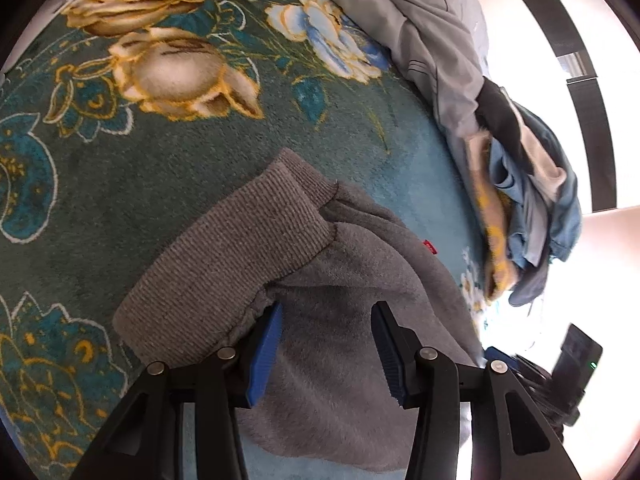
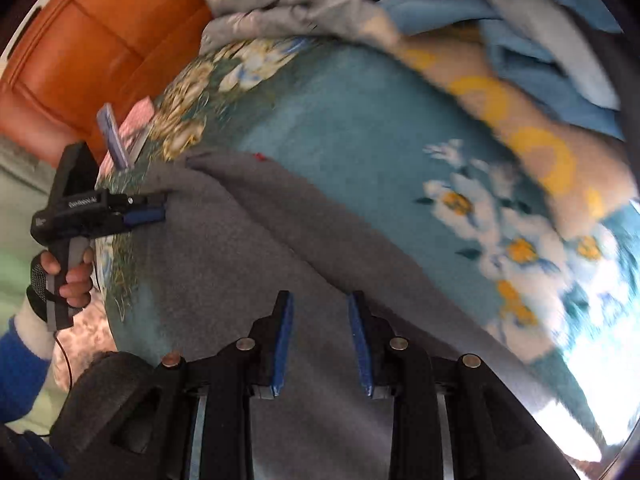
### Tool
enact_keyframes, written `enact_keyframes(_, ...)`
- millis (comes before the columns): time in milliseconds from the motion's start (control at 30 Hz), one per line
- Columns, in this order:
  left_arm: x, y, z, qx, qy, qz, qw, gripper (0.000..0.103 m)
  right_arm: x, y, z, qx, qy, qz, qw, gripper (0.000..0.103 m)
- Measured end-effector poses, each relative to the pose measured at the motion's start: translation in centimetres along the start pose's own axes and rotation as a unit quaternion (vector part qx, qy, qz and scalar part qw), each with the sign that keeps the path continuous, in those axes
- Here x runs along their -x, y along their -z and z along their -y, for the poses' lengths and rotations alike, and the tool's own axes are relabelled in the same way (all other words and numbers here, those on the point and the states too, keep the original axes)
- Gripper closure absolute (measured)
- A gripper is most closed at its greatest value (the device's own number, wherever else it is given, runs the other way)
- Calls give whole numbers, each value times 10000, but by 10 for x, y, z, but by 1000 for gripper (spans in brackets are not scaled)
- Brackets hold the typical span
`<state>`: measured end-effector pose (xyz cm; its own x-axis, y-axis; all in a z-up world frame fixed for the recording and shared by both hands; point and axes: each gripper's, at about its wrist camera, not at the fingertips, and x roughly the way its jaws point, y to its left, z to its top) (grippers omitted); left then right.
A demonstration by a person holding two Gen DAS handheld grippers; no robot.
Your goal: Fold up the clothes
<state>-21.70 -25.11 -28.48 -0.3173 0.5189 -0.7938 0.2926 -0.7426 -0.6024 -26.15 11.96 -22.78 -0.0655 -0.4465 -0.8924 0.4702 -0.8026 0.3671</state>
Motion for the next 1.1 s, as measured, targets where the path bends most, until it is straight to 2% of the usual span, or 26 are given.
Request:
enact_keyframes(133, 1, 0, -4, 85, 185, 16, 9998, 53, -20, -8, -8, 133, -144, -228, 9995, 73)
enact_keyframes(333, 2, 1, -7, 98, 305, 97, 9994, 53, -49, -21, -14, 349, 12, -620, 9975, 73)
enact_keyframes(500, 5, 3, -8, 14, 346, 134, 9993, 53, -61, -20, -22, 422, -48, -905, 9950, 74)
enact_keyframes(533, 4, 3, -7, -17, 344, 135, 9993, 53, -63, -20, -23, 390, -44, -902, 9951, 80)
enact_keyframes(567, 4, 3, -7, -45, 340, 136, 9993, 53, -62, -20, -22, 351, -31, -876, 9955, 94)
enact_keyframes(667, 5, 3, -7, -109, 395, 140, 9991, 51, -59, -23, -24, 295, -18, -829, 9961, 99)
enact_keyframes(833, 4, 1, -8, -185, 520, 143, 9984, 50, -29, -35, -28, 322, -44, -382, 9987, 100)
enact_keyframes(967, 2, -3, -4, -226, 743, 123, 9969, 50, -12, -49, -13, 91, 195, 33, 9998, 100)
enact_keyframes(1100, 15, -5, 7, -397, 847, 211, 9954, 50, -39, -54, 0, -248, 319, -276, 9988, 100)
